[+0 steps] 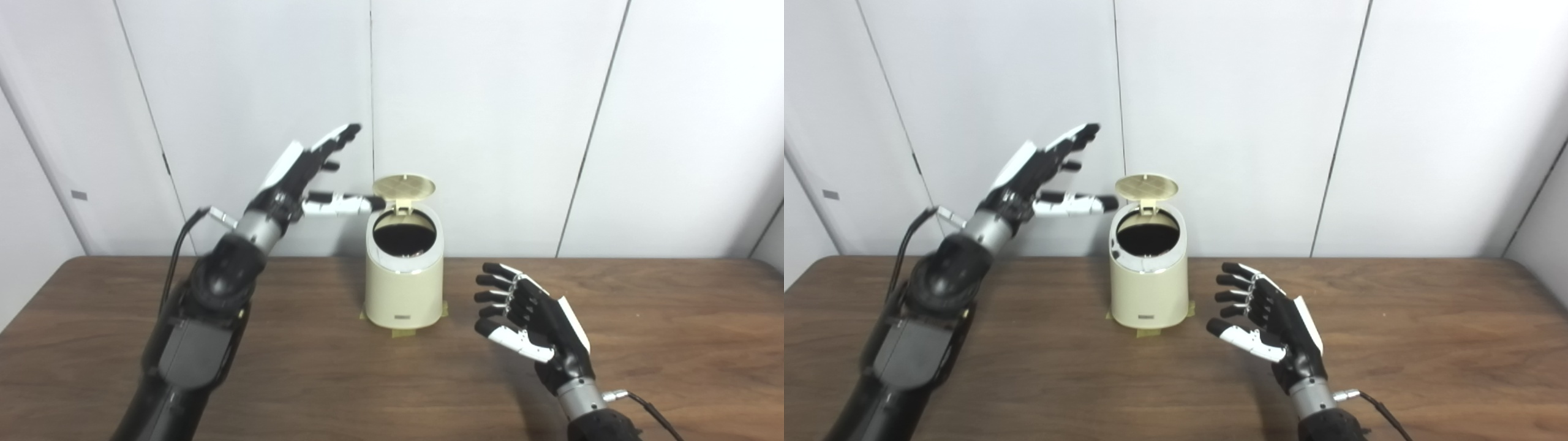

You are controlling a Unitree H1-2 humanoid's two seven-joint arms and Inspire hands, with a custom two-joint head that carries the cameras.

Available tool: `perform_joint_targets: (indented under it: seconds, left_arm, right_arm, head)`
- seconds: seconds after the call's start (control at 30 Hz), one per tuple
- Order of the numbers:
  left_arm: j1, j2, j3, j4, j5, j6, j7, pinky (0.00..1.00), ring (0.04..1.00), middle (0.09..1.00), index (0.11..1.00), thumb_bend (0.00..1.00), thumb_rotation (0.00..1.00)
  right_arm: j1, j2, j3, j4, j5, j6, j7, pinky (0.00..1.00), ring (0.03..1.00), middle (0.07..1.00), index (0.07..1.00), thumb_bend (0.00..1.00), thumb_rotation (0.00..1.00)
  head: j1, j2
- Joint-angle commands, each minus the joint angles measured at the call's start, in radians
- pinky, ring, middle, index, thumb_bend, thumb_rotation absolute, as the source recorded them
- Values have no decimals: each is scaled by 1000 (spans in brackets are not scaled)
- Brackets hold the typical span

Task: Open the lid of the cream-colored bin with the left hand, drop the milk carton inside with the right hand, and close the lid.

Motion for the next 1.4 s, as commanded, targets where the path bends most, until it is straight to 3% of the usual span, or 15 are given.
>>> perform_joint_targets:
  seconds: [0.0,0.17,0.33,0.5,0.67,1.37]
  left_arm:
    - [-93,8,-20,11,35,-4,-4,851,959,960,925,919,392]
    - [-142,13,-72,59,90,8,-28,863,980,982,967,949,411]
    - [-151,11,-99,97,87,-37,-49,900,968,947,939,982,391]
    - [-151,24,-111,110,47,-69,-133,969,994,865,818,982,364]
    - [-137,35,-116,87,61,-41,-177,999,1000,886,770,1000,347]
    - [-107,72,-137,-9,114,-14,-230,1000,1000,804,760,992,337]
  right_arm:
    - [-31,-1,1,-30,-11,-45,-14,576,680,732,747,777,352]
    - [-27,6,7,-47,-17,-33,-19,557,664,718,727,764,338]
    - [-25,8,21,-57,-47,-29,-27,541,648,703,719,758,361]
    - [-25,17,26,-61,-63,-24,-37,561,660,708,718,755,369]
    - [-26,24,27,-54,-57,-29,-38,557,663,710,713,732,334]
    - [-21,27,46,-57,-66,-16,-35,540,652,704,712,736,360]
  head:
    - [0,0]
    - [-8,1]
    - [-14,1]
    - [-19,1]
    - [-25,-2]
    - [-33,17]
